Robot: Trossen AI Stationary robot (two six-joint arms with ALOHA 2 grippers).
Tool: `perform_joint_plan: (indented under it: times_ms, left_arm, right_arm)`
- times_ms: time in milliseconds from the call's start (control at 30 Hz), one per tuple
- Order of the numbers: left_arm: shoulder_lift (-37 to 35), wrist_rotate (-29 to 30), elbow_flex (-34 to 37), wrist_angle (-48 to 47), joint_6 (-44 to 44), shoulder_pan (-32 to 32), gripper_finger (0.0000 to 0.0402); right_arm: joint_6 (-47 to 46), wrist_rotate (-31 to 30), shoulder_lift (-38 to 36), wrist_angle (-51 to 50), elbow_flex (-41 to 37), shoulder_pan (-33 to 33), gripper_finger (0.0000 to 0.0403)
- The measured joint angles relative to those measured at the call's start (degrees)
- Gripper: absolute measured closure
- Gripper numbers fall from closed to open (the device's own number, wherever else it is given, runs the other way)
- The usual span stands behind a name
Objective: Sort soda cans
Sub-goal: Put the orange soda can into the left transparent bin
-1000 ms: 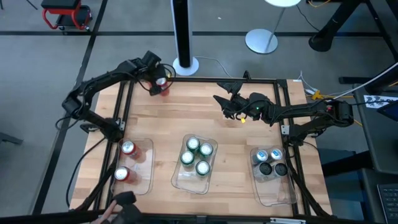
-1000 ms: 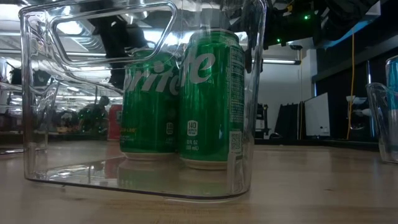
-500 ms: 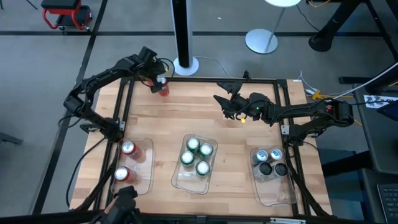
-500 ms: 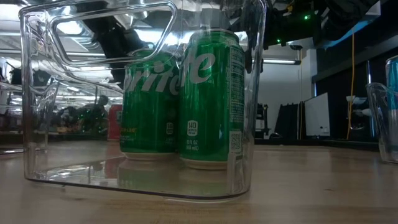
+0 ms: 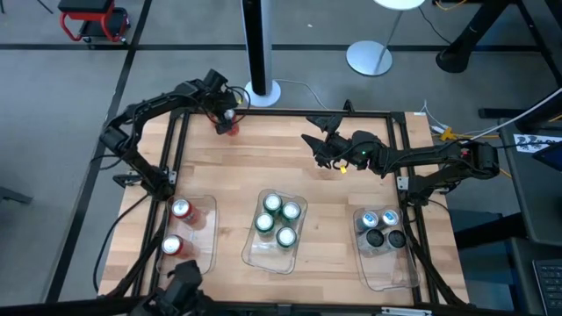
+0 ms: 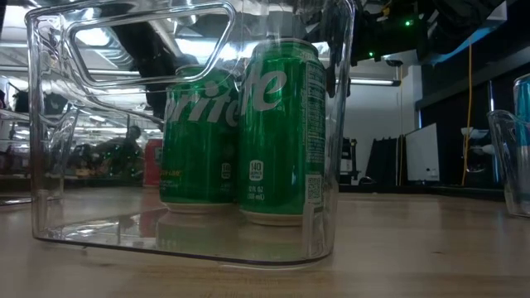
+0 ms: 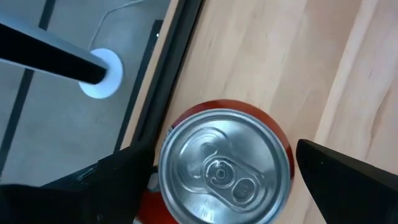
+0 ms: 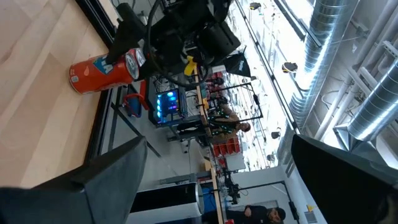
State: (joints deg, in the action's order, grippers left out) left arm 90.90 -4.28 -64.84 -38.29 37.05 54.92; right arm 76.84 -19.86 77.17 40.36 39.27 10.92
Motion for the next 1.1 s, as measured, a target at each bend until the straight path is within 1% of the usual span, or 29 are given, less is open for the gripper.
perform_joint_plan:
  times_ms: [133,300,467,967,1100]
  left_arm:
    - [1.3,0.2,-0.2,0.5,-1.3,0.0,0.0023]
    - [2.4,0.2,0.0,-0.6,-6.4,-0.2,0.0023]
    - [2.4,0.2,0.0,-0.5,-9.6,-0.2,0.0023]
    - [2.5,0.2,0.0,-0.4,-7.0,-0.2,0.0023]
    - [3.4,0.2,0.0,0.0,-6.9,-0.5,0.0039]
  right_arm:
    - [0.0,0.0,0.0,0.0,0.0,0.0,0.0004]
    - [0.0,0.0,0.0,0.0,0.0,0.0,0.0004]
    - [0.0,0.0,0.0,0.0,0.0,0.0,0.0004]
    - [0.0,0.0,0.0,0.0,0.0,0.0,0.0004]
    - [0.0,0.0,0.0,0.0,0.0,0.0,0.0004]
